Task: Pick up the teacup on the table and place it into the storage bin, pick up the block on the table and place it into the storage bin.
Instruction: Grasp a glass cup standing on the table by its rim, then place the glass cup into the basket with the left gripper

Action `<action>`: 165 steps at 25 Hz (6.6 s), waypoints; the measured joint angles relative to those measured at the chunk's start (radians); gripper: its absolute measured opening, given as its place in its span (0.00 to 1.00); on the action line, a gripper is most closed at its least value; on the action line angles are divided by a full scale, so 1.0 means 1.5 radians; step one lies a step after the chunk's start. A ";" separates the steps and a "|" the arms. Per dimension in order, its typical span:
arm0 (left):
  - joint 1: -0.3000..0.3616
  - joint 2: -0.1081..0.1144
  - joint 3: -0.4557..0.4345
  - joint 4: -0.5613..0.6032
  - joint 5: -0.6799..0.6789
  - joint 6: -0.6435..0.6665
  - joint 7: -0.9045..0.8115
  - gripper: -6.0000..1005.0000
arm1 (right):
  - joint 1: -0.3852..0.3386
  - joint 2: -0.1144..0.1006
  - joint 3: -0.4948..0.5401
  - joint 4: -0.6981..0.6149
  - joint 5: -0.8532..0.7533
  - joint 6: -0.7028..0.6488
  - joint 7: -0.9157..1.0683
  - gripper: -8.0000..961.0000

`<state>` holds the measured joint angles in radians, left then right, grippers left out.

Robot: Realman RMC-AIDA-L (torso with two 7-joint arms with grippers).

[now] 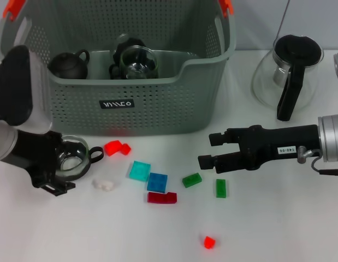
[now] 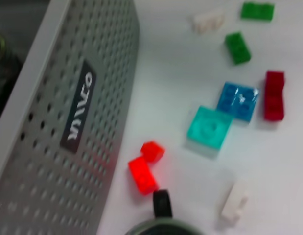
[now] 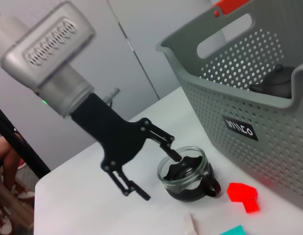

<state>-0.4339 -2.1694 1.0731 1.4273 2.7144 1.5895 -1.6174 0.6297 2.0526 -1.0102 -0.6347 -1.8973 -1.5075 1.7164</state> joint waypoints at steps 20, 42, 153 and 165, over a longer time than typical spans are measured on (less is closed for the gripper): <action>-0.026 0.000 0.061 -0.073 0.060 -0.034 -0.040 0.82 | -0.005 0.004 0.008 0.002 0.000 0.004 0.007 0.97; -0.042 0.000 0.069 -0.103 0.079 -0.033 -0.088 0.26 | -0.007 0.002 0.014 0.002 0.000 -0.001 0.007 0.96; -0.323 0.057 -0.002 -0.404 -0.054 -0.408 -0.317 0.25 | 0.001 -0.012 0.013 0.006 -0.005 0.006 0.030 0.97; -0.320 0.059 -0.003 -0.355 -0.052 -0.351 -0.321 0.44 | 0.002 -0.012 0.015 0.003 -0.005 0.006 0.030 0.97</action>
<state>-0.9145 -2.0815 1.0686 0.8945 2.6367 1.0627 -2.0993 0.6320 2.0340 -0.9879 -0.6306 -1.9051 -1.4989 1.7611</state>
